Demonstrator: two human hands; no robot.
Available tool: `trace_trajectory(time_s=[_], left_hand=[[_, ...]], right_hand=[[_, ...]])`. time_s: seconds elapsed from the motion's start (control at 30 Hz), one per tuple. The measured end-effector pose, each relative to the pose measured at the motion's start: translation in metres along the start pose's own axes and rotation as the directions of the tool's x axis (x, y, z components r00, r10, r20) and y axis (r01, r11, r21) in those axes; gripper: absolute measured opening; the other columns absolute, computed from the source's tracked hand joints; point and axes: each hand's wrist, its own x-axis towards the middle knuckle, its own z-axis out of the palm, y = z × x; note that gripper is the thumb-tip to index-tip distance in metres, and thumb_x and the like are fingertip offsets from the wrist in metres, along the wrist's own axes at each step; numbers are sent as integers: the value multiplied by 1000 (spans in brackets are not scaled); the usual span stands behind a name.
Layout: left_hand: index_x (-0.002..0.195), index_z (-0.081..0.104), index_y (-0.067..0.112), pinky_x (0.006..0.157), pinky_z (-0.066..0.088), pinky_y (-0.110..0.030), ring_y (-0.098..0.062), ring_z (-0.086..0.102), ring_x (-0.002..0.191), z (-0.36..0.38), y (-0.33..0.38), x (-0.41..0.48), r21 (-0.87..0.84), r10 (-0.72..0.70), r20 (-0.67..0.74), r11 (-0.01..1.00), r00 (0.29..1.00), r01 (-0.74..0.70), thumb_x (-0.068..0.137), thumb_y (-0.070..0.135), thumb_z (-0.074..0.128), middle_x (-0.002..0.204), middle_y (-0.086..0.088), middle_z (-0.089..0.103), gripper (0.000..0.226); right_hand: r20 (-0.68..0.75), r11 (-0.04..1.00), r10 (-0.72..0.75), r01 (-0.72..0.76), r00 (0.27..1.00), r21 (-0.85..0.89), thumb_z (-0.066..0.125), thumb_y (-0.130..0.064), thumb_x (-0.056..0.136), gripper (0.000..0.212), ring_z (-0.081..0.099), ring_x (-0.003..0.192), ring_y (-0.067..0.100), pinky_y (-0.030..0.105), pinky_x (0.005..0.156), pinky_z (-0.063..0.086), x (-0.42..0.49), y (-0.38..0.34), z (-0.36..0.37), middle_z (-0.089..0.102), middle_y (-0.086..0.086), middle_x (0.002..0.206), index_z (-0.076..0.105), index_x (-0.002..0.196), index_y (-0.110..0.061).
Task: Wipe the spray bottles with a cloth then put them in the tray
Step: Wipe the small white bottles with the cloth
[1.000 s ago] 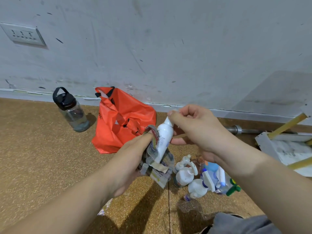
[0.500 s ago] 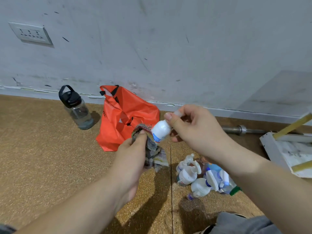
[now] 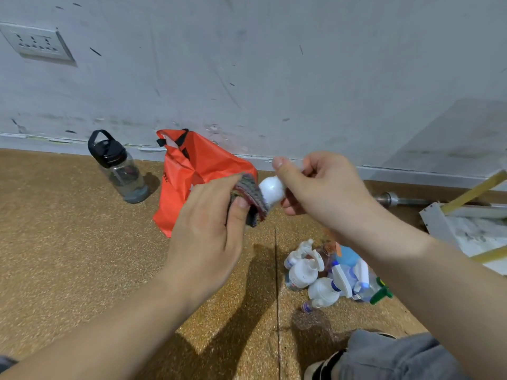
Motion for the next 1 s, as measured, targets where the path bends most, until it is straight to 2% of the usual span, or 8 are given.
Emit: trace_trajectory(time_s=[0.1,0.23,0.4,0.53,0.6,0.67,0.83,1.0], left_hand=[[144,53,4,113,35,-25,-24,54,125,7,8,-2,-31,136,56,990,989,-135,100,22,49,137,-8,61,47],[147,49,12,106,45,-44,-28,57,122,14,0,0,1,97,166,995,981,-99,94,31,55,136,-5,60,57],[141,52,23,101,45,-32,-20,59,116,26,-12,-12,-120,-128,220,980,967,157,103,45,43,127,2,64,46],[116,66,30,72,61,-38,-20,73,85,42,5,-13,-525,-587,488,393,645,755,103,50,52,101,0,77,28],[116,70,20,80,63,-41,-24,76,88,46,12,-9,-518,-564,698,28,441,855,105,50,49,104,-7,80,39],[120,70,11,65,61,-35,-22,74,75,48,16,-8,-446,-499,803,-141,325,884,108,48,46,99,-11,79,46],[105,63,8,47,46,-27,-15,51,47,66,26,-20,-258,-589,777,26,224,966,112,42,38,69,-9,63,42],[98,62,4,52,47,-28,-24,55,54,82,16,-40,-119,-650,609,492,455,862,108,33,50,78,-13,63,33]], right_hand=[[-20,992,21,-23,1000,-123,68,-49,94,43,50,57,17,35,60,51,-13,8,15,50,6,60,55,72,-15],[-43,993,49,-53,998,-107,66,-47,96,44,38,54,17,28,53,35,-18,8,16,41,6,59,53,67,-16],[-40,992,107,-103,994,79,64,-41,100,49,66,50,28,38,54,63,-19,16,5,67,23,66,63,83,5],[-92,980,154,-140,984,140,63,-41,100,56,70,51,26,30,51,59,-24,27,-8,69,23,70,62,100,15],[-110,980,153,-136,982,147,64,-41,100,55,73,56,27,30,54,60,-33,32,-12,71,24,71,62,99,13],[-131,995,95,-89,987,51,65,-41,100,53,75,61,26,33,58,60,-43,40,-17,73,22,73,62,96,11],[-168,932,-97,30,981,-361,67,-47,96,44,65,65,22,37,63,50,-70,66,-34,70,9,71,59,83,-6],[-90,827,-85,20,992,-562,68,-42,96,32,57,68,13,35,65,48,-82,102,-44,62,-2,73,58,79,-16]])
